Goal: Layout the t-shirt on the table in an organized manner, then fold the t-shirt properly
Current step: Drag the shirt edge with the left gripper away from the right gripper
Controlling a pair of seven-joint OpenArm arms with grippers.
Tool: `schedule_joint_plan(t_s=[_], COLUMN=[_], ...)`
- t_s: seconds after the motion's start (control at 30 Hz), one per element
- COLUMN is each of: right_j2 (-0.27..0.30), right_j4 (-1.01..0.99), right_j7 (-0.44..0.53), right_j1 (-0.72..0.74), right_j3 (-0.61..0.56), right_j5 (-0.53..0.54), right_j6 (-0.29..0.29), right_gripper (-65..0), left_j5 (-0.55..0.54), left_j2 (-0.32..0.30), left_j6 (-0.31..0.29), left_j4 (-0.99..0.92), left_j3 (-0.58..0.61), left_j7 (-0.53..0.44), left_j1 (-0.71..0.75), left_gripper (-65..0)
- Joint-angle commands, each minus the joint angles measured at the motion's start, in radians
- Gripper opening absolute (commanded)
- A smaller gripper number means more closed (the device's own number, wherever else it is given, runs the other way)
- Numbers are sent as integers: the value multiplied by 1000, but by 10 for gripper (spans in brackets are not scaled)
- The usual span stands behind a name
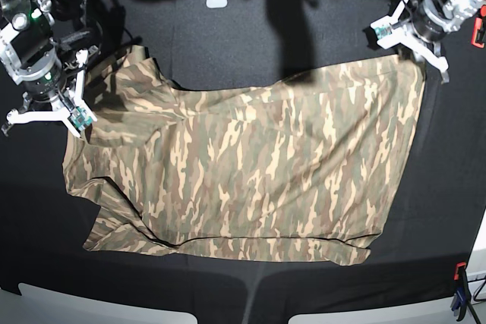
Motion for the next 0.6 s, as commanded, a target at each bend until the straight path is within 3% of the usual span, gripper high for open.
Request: schedule_joint_plan(t_s=[0.0,0.07,0.27,0.43,0.57], right_j2=[16,16,17,17,16], right_j4=[16,16,16,16,16], right_j7=[11,11,11,13,12], right_j1=[5,5,5,5,5], right_j3=[10,10,10,10,10], right_j5=[-19,-19,-19,-18,-18], right_j6=[-5,-5,-5,-5,-6], right_gripper=[-650,-650,-650,-650,-650], left_j5=[8,8,39,116,134], left_j2=[-17,-16,-16,-14,-14], left_j6=[7,7,8,72,79], left_j4=[-4,-33,-135,-190,-190], left_j3=[-8,-8,-8,-8,-8], left_j7=[-30,-73,-80,-85,-95], left_j1=[-2,-2,-3,-14,-13], left_gripper=[-393,-362,-362,-406,-406])
